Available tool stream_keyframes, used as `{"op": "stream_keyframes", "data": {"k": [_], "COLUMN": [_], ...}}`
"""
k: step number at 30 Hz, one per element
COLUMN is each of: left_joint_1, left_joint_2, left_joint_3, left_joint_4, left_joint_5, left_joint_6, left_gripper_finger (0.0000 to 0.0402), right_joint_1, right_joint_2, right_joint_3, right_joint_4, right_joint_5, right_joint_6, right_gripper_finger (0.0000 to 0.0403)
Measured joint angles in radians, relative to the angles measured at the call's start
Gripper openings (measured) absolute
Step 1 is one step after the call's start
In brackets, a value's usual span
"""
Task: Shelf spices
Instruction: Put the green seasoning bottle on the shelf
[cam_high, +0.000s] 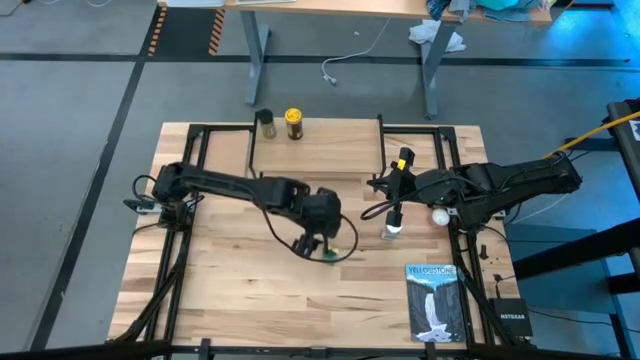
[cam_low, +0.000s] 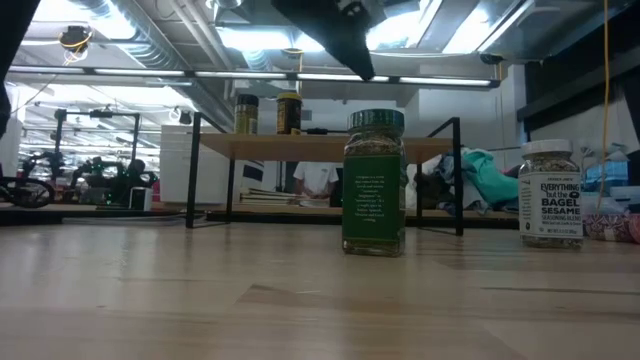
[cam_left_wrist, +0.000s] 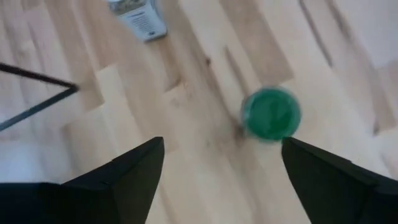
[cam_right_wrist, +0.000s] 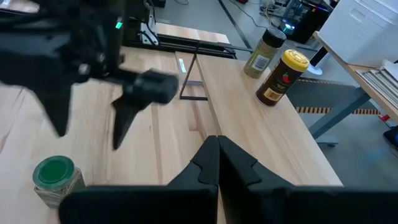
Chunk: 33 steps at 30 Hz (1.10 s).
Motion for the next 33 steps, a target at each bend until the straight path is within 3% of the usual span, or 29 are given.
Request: {"op": "stream_keyframes", "data": {"k": [14, 22, 26, 33], "left_joint_1": [-0.059, -0.059, -0.063, -0.048], "left_joint_2": [0.016, 0.088, 0.114, 0.122], "left_joint_3": [-0.142, -0.147, -0.147, -0.147], "left_joint_4": [0.217, 0.215, 0.213, 0.227], "left_joint_5": [0.052, 0.107, 0.088, 0.078], "left_joint_6": [-0.119, -0.161, -0.157, -0.155], "left_gripper_finger": [0.035, 0.035, 0.035, 0.0309], "right_joint_1": [0.0, 0.0, 0.0, 0.0], "right_joint_2": [0.0, 0.0, 0.0, 0.0], "right_joint_3": [0.0, 0.0, 0.0, 0.0], "right_joint_4": [0.006, 0.008, 0.005, 0.005], "right_joint_5": [0.0, -0.001, -0.002, -0.008], "right_joint_6": [0.0, 0.0, 0.0, -0.001], "right_gripper_finger": [0.0001, 0.0001, 0.0001, 0.0001]}}
